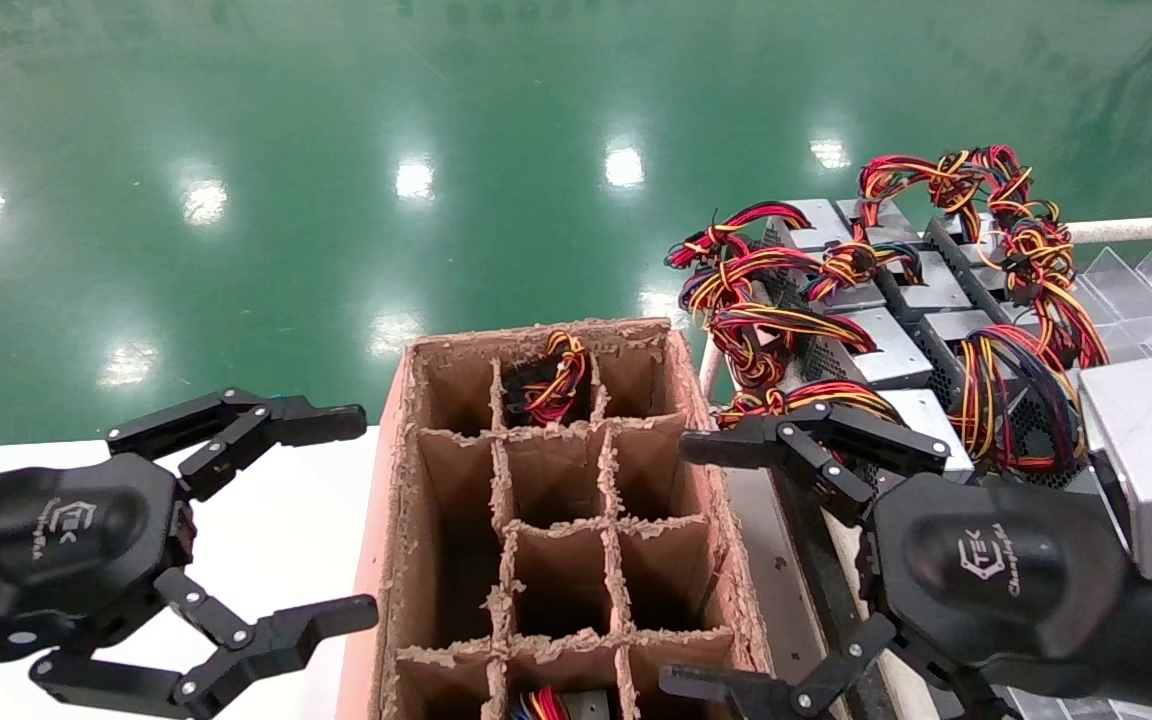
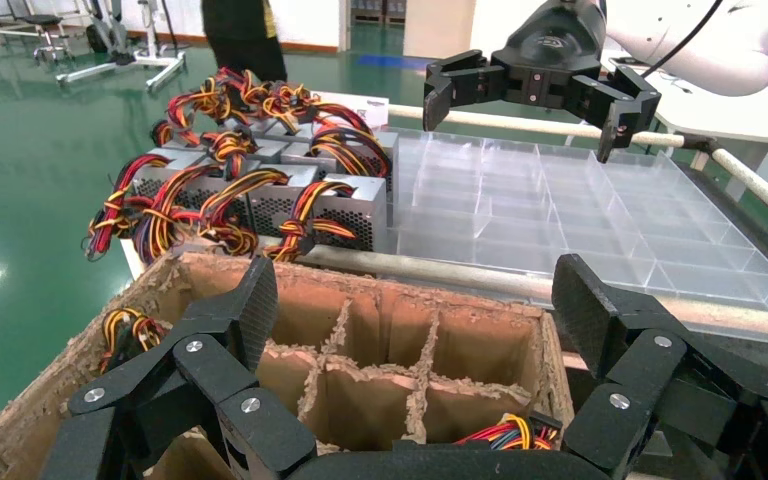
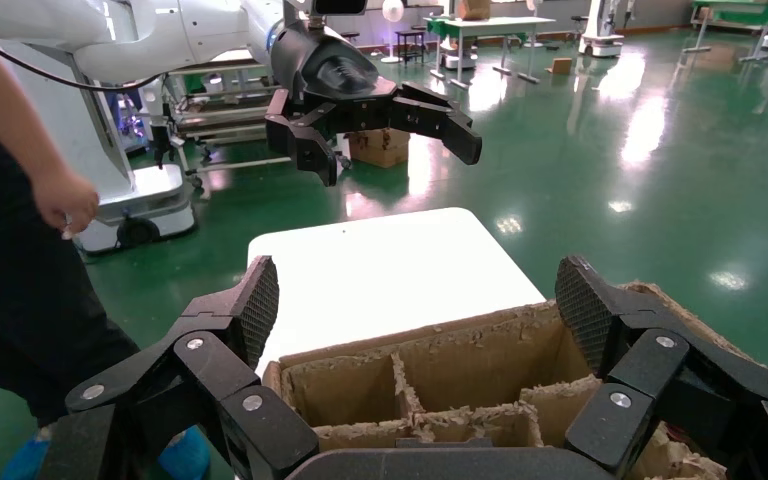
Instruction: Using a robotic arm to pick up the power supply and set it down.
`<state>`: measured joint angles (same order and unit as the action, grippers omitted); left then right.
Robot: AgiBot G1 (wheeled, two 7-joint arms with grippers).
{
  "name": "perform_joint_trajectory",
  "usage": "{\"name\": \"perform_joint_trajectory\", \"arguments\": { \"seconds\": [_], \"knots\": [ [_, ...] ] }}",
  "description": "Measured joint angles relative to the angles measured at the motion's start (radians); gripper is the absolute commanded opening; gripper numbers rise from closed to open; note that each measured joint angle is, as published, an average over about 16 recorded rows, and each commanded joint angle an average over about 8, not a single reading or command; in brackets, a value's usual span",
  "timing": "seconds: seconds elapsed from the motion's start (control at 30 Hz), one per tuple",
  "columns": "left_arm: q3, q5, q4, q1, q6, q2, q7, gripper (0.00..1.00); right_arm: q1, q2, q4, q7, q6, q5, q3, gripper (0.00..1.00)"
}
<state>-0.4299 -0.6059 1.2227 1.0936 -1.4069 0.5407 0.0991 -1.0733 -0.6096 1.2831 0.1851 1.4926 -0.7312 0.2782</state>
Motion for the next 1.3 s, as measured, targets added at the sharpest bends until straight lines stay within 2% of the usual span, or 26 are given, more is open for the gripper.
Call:
{"name": "perform_joint_trajectory", "arguments": {
  "seconds": [1.3],
  "knots": [
    [0.0,0.0,0.0,0.0,0.0,0.0,0.0,1.0,0.0,0.0,0.0,0.0,0.0,0.0,0.0,1.0]
  ]
}}
